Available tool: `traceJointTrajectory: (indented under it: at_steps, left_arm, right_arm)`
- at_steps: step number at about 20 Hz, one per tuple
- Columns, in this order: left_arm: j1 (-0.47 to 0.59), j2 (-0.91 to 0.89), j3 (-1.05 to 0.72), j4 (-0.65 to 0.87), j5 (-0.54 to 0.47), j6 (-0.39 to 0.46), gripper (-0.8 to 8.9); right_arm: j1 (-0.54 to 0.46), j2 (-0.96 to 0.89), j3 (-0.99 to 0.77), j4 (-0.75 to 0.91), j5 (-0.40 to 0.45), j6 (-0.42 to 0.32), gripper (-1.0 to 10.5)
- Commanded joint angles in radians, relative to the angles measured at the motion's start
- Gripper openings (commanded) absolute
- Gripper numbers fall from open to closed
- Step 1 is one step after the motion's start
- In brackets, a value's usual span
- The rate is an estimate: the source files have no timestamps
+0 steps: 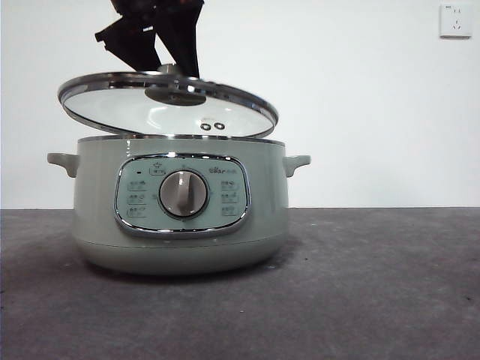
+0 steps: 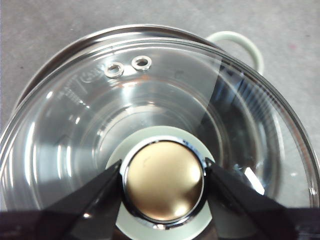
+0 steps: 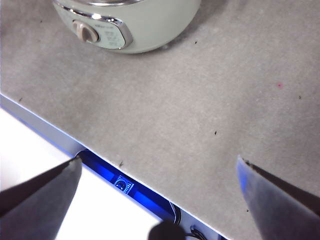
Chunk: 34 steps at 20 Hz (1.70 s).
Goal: Pick up the potato,open the lid,put the potato in the pot,close the lid
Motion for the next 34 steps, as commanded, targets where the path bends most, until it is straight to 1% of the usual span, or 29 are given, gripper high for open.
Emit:
traceJointTrajectory:
  at_steps: [1,10,13,21,24,27,29,32,34]
  left_arm:
    - [-0.003,0.009,0.006,0.039,0.008,0.005,-0.09]
    - [-0.014,0.082,0.006,0.049,0.007,0.011,-0.09]
    - [-0.014,0.105,0.006,0.056,0.007,0.023,-0.09]
    - [-0.014,0.160,0.006,0.072,0.007,0.025,-0.09]
    - [-0.016,0.179,0.006,0.073,0.006,0.050,-0.09]
    - [-0.021,0.191,0.006,0.073,0.006,0.058,-0.09]
    - [-0.029,0.191,0.006,0.073,0.005,0.079,-0.09]
    - [-0.033,0.191,0.006,0.043,-0.032,0.108,-0.09]
    - [-0.040,0.191,0.006,0.036,-0.038,0.134,-0.09]
  right_arm:
    - [0.002,0.001,-0.010,0.008,-0.001,0.011,7.6]
    - [0.002,0.002,-0.010,0.074,-0.011,0.001,7.6]
    - [0.002,0.001,-0.010,0.135,-0.011,-0.024,7.6]
    - [0.002,0.004,-0.010,0.227,-0.007,-0.038,7.5]
    - [0.002,0.004,-0.010,0.250,-0.007,-0.037,7.5]
    - [0.002,0.004,-0.010,0.243,-0.008,-0.037,7.5]
    - [0.002,0.004,-0.010,0.240,-0.008,-0.035,7.5]
    - [0.002,0.004,-0.010,0.240,-0.008,-0.034,7.5]
    - [0.002,0.004,-0.010,0.240,-0.008,-0.034,7.5]
